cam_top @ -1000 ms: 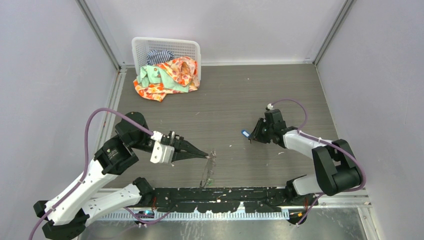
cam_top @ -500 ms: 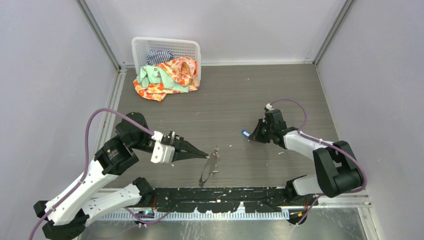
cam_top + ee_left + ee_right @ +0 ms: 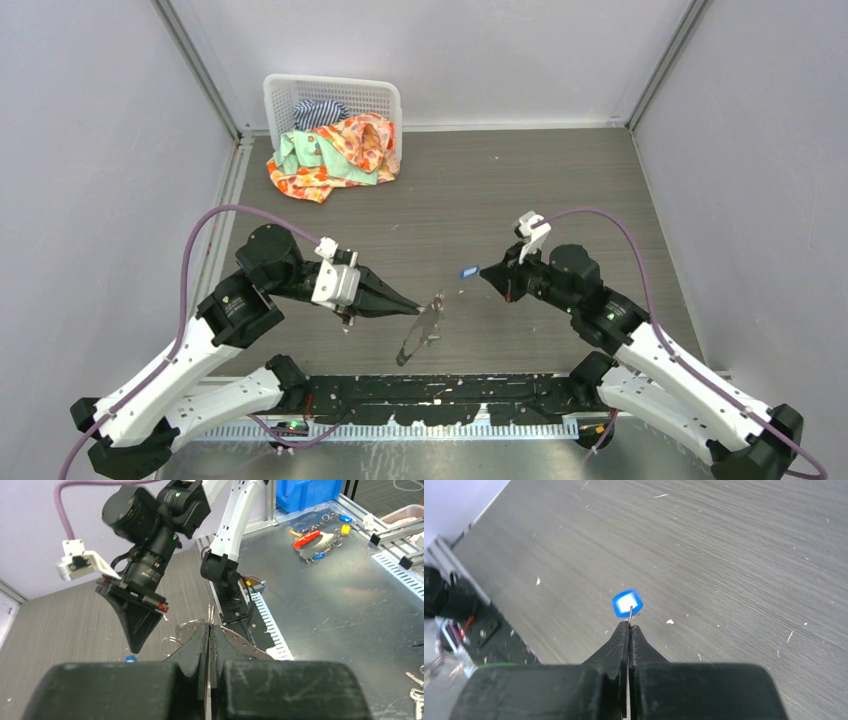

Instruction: Put the keys on the keyring

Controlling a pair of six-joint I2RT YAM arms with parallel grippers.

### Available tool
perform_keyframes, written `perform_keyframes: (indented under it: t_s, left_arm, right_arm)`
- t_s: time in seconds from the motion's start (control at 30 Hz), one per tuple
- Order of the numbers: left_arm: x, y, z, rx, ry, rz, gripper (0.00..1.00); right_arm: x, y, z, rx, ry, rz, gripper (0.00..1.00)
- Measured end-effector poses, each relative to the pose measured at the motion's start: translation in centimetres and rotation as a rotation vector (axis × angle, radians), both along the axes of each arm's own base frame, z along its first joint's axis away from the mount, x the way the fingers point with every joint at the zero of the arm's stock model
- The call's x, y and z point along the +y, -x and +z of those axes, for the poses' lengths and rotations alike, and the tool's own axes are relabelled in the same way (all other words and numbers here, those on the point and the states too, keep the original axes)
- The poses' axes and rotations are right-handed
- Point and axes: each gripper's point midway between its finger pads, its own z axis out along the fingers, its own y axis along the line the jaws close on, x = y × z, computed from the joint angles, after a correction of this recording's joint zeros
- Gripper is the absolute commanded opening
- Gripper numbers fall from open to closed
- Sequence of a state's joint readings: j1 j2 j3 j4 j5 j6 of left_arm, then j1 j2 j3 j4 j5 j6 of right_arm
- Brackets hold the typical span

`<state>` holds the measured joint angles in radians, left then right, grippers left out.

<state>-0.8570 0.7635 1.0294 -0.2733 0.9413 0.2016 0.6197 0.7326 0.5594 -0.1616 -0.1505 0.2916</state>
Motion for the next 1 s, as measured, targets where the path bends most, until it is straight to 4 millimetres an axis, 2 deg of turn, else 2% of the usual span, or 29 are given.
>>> perform_keyframes:
  t_s: [0.1, 0.23, 0.4, 0.53, 0.77, 0.87, 1.0]
  left_arm:
    - [-0.1, 0.1, 0.2, 0.036, 0.000, 0.000, 0.00]
    - [-0.1, 0.2, 0.3, 0.082, -0.005, 0.001, 0.00]
    - [-0.1, 0.1, 0.3, 0.157, -0.020, 0.020, 0.00]
    - [-0.4, -0.9, 0.2, 0.235, -0.034, 0.054, 0.00]
    - [-1.9, -4.6, 1.4, 0.341, -0.033, 0.110, 0.00]
    - [-2.0, -4.7, 1.2, 0.357, -0.041, 0.104, 0.00]
    - [-1.9, -4.3, 1.9, 0.343, -0.027, 0.078, 0.00]
  right_arm:
    - [0.9, 2.8, 2.1, -0.078, 0.067, 0.113, 0.01]
    - [1.0, 5.4, 5.7, -0.185, 0.145, 0.236, 0.01]
    - [0.7, 6.8, 11.4, -0.309, 0.203, 0.354, 0.01]
    - [1.0, 7.7, 15.4, -0.401, 0.229, 0.448, 0.01]
    - [2.5, 8.4, 18.3, -0.465, 0.267, 0.594, 0.01]
    - [3.2, 8.4, 18.9, -0.493, 0.286, 0.641, 0.01]
    - [3.9, 8.2, 18.9, -0.518, 0.339, 0.708, 0.01]
